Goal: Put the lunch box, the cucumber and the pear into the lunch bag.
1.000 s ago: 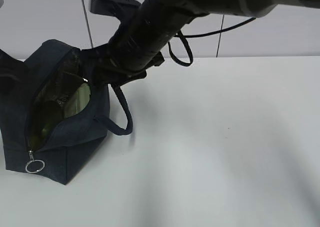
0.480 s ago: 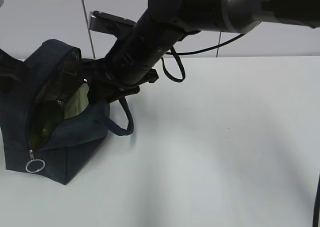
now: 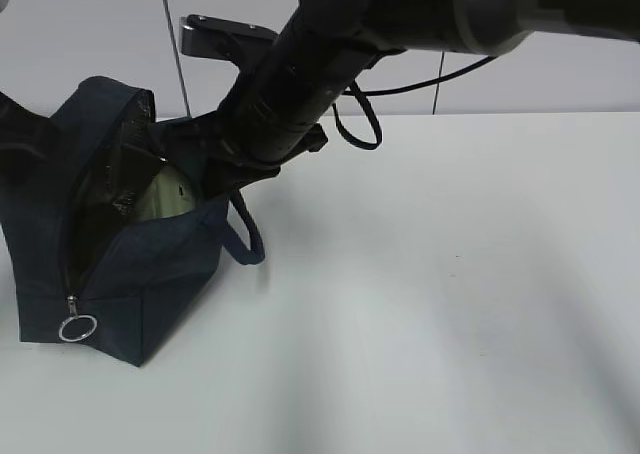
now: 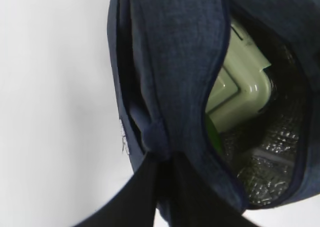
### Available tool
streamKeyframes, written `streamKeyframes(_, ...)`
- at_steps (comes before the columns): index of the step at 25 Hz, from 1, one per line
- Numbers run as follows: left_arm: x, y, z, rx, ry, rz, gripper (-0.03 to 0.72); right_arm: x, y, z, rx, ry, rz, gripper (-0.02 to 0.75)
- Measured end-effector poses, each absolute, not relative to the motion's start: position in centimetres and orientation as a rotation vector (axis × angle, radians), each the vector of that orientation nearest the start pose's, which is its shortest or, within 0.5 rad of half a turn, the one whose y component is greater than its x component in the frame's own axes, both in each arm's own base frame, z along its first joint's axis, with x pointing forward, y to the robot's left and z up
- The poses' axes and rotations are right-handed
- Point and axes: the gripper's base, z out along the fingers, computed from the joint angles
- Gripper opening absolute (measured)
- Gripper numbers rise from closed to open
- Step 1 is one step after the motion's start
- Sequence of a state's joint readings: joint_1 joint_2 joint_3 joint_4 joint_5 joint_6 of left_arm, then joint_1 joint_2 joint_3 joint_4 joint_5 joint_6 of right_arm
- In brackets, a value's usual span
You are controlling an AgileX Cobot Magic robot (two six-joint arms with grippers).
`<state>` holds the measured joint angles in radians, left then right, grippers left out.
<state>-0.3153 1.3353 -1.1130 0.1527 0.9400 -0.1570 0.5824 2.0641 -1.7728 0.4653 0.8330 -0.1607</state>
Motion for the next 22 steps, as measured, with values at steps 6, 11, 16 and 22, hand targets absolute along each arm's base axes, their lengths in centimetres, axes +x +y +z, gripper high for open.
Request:
streamKeyframes(6,25.4,-9.1,31.7,0.366,2.568,-0.055,0.003,36.7,26.6,27.4,-0.746,2.521,0.511,0.011)
streamKeyframes(11,24.8,-12.0,31.9,0.446,2.499,-0.180,0.003,36.2,24.9,28.5,-0.779,2.555,0.310,0.010)
streamKeyframes(16,24.5,-14.1,32.1,0.437,2.459,-0.334,0.003,35.9,22.6,29.5,-0.770,2.600,0.033,0.010)
streamKeyframes(22,24.9,-15.8,30.8,0.456,2.482,-0.393,0.003,35.3,20.9,31.5,-0.745,2.594,-0.080,0.008)
